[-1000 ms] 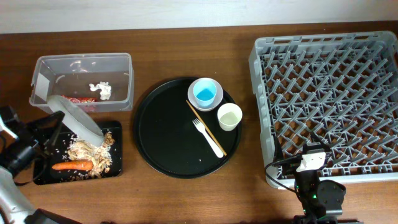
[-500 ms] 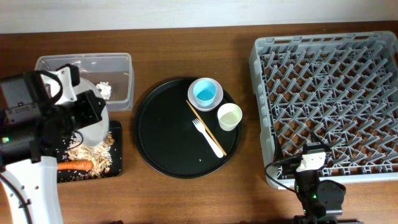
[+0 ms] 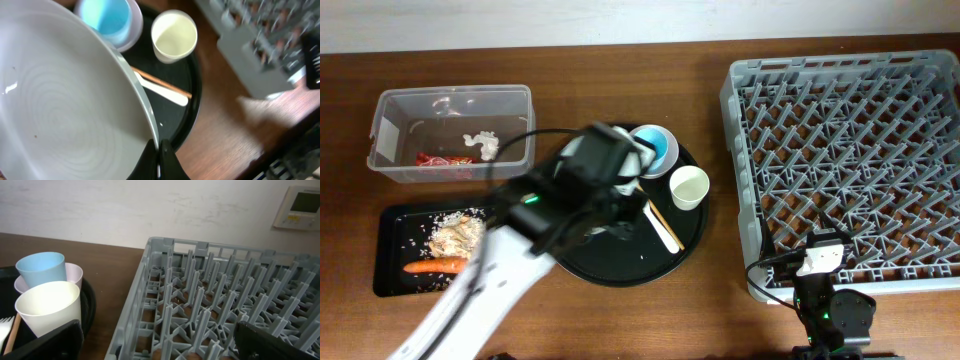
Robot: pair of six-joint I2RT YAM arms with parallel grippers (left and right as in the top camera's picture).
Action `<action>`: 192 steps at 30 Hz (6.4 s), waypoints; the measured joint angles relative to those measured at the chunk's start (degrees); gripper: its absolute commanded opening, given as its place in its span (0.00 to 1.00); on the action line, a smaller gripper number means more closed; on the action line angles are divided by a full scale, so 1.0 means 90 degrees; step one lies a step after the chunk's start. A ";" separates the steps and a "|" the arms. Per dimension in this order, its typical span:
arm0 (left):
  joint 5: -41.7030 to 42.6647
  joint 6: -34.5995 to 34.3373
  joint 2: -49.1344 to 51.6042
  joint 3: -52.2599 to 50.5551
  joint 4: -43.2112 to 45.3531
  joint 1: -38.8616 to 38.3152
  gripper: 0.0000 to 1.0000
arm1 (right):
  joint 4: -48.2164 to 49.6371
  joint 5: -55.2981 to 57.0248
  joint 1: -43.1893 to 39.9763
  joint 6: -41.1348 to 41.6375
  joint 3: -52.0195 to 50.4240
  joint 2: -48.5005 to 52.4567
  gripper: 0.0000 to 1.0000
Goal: Sort waste into correct bins and load items into the dishwasher rack
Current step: 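Carry the empty white plate right and set it on the round tray, then retract the left arm and reach the right gripper to the white plate, then grip the plate rim with the right gripper and lift it toward the rack, then stand the plate upright in the rack slots and open the right gripper, then reach the right gripper to the white plastic fork and grasp it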
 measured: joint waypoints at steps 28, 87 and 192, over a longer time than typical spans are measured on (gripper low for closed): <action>-0.1511 -0.2006 0.2319 0.0318 -0.0223 -0.0321 0.99 | 0.0002 0.0002 0.0000 0.0000 0.0000 -0.0005 0.99; 0.0010 -0.2584 0.1042 0.0355 -0.1494 0.6683 0.99 | -0.4843 -0.2805 0.4534 0.0770 0.8818 0.9891 0.99; 0.0010 -0.2584 0.1042 0.0352 -0.1491 0.6688 0.99 | -0.6377 -0.0104 0.4583 0.1333 1.0768 1.3925 0.88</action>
